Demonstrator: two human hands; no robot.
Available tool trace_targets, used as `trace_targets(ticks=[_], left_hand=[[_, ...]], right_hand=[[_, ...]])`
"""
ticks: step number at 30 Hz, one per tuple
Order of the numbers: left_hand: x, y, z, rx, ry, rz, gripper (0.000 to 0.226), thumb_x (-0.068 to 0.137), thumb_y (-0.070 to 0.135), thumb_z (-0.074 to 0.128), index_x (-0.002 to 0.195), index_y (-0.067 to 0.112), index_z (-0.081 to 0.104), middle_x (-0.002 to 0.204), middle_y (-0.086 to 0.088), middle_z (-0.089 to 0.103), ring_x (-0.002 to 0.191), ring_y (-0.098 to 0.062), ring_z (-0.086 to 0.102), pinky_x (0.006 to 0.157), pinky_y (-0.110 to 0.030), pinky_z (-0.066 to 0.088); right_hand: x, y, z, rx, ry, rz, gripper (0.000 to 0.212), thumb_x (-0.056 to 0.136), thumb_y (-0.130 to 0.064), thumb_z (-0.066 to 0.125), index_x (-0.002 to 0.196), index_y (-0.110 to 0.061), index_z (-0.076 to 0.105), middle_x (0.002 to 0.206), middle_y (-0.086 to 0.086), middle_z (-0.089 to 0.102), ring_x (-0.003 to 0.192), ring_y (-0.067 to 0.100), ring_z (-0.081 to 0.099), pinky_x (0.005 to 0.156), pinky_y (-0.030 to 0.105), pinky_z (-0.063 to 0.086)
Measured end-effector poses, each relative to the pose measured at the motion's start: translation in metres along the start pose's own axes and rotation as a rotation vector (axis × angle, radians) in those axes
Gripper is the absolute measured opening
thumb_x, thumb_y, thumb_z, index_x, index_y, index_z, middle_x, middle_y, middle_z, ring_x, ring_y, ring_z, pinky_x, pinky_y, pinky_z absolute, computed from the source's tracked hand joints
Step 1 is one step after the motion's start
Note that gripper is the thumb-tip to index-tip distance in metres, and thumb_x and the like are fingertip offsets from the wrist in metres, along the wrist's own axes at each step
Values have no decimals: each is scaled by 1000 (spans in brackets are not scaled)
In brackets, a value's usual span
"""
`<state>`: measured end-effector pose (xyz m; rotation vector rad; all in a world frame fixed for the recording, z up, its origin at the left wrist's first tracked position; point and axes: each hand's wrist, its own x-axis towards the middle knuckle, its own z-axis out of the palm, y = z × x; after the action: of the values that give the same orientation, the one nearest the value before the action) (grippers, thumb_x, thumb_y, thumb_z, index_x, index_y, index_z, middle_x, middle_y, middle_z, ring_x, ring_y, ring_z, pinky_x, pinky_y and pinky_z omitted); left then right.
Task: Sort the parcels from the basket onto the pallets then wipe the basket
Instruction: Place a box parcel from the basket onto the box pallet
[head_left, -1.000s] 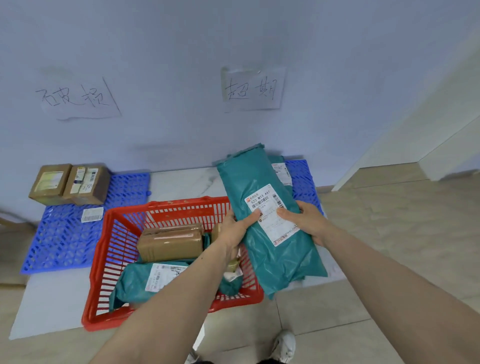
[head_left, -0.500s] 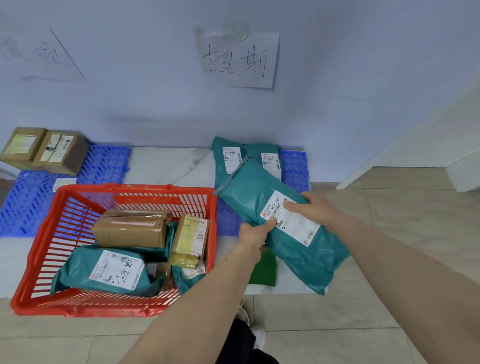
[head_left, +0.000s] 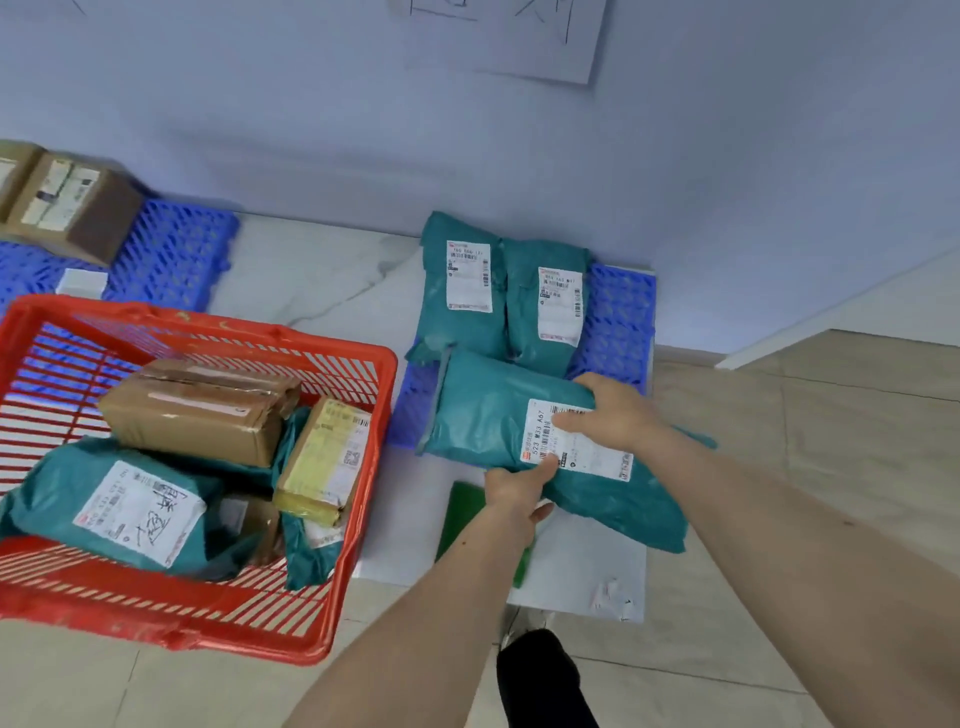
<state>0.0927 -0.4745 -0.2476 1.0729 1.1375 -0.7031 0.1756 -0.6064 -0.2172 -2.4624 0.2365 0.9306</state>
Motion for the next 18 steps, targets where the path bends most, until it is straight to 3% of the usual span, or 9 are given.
trace_targets(ticks=[3, 8, 13, 18], left_hand=[[26, -13, 0, -71, 55, -23, 39, 81, 15, 79, 114, 12, 58, 114, -4, 68, 101, -23, 66, 68, -31, 56], [68, -20, -5, -129, 151, -9, 50, 75, 17, 84, 117, 11, 58, 114, -6, 69, 97, -25, 68, 82, -39, 60], [97, -14, -11, -224, 216, 80, 53, 77, 18, 83, 122, 10, 55, 119, -5, 66, 102, -25, 67, 61, -29, 57], [105, -12, -12, -241, 203, 99, 48, 85, 20, 75, 126, 10, 51, 124, -4, 64, 105, -23, 63, 75, -34, 55]], right_hand=[[24, 3, 20, -122, -25, -33, 61, 81, -56, 68, 135, -33, 50, 133, -1, 60, 129, 26, 46, 108, 44, 31], [52, 3, 47, -159, -11, -90, 65, 86, -51, 65, 144, -31, 44, 140, 4, 51, 133, 30, 39, 108, 45, 28], [68, 1, 67, -153, 120, -127, 70, 85, -42, 69, 147, -28, 41, 141, 6, 46, 133, 30, 37, 109, 42, 29], [69, 8, 78, -99, 251, -102, 66, 82, -36, 74, 140, -21, 45, 139, 7, 47, 131, 28, 37, 108, 39, 31]])
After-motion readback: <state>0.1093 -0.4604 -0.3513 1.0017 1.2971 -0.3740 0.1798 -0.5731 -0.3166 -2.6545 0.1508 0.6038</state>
